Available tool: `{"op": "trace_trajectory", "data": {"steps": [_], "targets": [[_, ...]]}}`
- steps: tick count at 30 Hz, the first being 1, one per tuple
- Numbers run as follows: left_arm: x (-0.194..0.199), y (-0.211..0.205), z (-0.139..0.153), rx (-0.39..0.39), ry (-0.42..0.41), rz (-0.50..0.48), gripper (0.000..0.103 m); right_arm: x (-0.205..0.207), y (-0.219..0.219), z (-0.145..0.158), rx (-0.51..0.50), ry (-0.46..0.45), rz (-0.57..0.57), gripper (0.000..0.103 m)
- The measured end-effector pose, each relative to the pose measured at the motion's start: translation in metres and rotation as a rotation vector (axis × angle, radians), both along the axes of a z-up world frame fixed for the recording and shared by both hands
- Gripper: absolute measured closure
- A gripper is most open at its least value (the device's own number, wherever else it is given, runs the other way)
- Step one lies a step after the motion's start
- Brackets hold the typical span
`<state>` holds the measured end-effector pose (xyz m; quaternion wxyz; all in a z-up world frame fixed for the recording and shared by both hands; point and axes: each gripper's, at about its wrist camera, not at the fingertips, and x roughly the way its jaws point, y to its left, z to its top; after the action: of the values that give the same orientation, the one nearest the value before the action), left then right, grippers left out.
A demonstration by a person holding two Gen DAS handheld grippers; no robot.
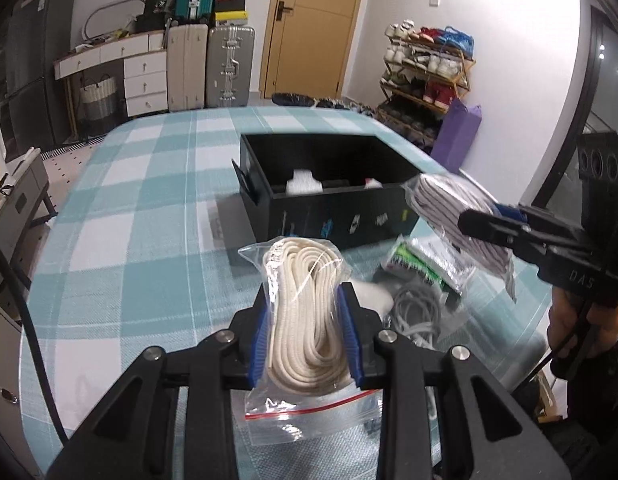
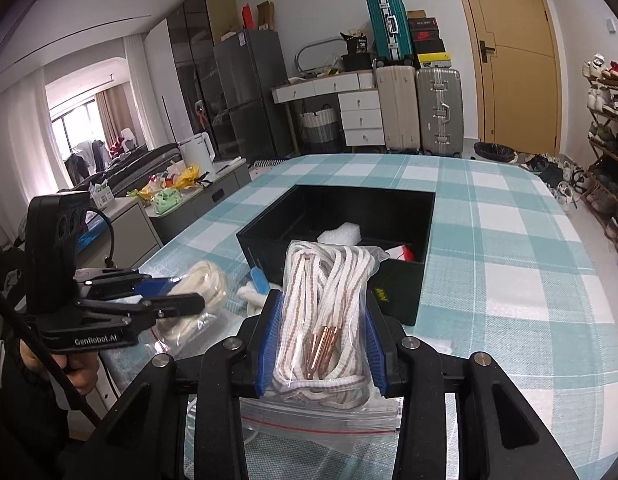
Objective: Organize soft objects
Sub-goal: 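Lower both bagged ropes into the black box side by side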
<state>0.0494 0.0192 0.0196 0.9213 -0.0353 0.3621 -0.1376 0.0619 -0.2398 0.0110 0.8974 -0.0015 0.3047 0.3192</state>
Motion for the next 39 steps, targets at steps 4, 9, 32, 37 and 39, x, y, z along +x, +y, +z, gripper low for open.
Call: {"op": "trace_trajectory", "data": {"steps": [4, 9, 32, 37, 39], "targets": [[0.004, 0.001, 0.011, -0.008, -0.030, 0.018, 0.073, -0.001, -0.002, 0.007, 0.007, -0.017, -0.001, 0.065], [0.010, 0.000, 0.026, -0.011, -0.072, 0.034, 0.073, 0.000, -0.004, 0.014, 0.018, -0.031, -0.003, 0.065], [0.064, -0.010, 0.056, -0.037, -0.132, 0.032, 0.073, 0.038, 0.007, 0.036, 0.018, -0.015, -0.025, 0.065], [0.075, -0.012, 0.052, -0.041, -0.121, 0.032, 0.073, 0.047, 0.007, 0.036, 0.024, -0.014, -0.025, 0.065], [0.078, -0.013, 0.051, -0.032, -0.117, 0.034, 0.073, 0.051, 0.008, 0.035, 0.024, -0.010, -0.022, 0.065]]}}
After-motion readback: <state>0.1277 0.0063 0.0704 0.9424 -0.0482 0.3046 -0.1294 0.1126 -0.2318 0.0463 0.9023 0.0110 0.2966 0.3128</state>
